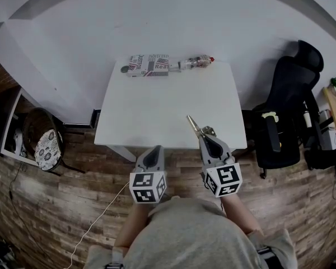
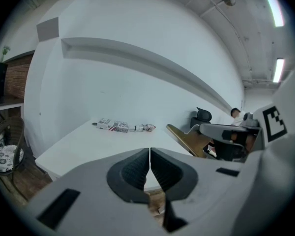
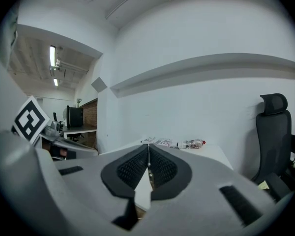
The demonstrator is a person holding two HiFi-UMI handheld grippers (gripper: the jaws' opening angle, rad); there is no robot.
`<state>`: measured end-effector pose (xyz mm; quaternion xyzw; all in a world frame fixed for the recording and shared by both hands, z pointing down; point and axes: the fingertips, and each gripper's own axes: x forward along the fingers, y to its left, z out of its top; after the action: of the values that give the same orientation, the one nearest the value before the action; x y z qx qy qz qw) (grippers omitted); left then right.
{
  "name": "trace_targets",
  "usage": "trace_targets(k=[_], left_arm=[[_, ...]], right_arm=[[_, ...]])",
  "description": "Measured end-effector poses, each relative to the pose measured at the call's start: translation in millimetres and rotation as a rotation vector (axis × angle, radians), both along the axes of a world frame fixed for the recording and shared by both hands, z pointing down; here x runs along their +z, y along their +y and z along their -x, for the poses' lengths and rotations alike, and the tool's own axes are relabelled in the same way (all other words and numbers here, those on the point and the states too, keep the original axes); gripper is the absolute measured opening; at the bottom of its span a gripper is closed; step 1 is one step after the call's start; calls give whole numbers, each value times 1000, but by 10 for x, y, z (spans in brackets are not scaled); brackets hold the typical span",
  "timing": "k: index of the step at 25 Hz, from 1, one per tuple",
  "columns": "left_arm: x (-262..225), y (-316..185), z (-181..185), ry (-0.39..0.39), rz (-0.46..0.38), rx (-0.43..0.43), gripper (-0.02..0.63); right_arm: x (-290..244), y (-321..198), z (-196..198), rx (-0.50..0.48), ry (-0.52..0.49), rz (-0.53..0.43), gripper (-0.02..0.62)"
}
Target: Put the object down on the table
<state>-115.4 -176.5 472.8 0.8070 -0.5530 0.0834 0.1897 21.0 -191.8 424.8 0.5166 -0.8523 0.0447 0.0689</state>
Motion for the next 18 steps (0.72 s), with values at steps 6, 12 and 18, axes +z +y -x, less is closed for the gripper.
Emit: trace_targets(k=[6,12,18], left_arm=[[41,-147,68,-3,13,-1,9],[140,-290,51,-11,35,4,9],[238,-492,43,-8,55,-9,9]], right_arm=[[63,-165,63,1,15,10,8],[170,-368,44,6,30,22,8],[348,-641,-2,5,41,55,8]])
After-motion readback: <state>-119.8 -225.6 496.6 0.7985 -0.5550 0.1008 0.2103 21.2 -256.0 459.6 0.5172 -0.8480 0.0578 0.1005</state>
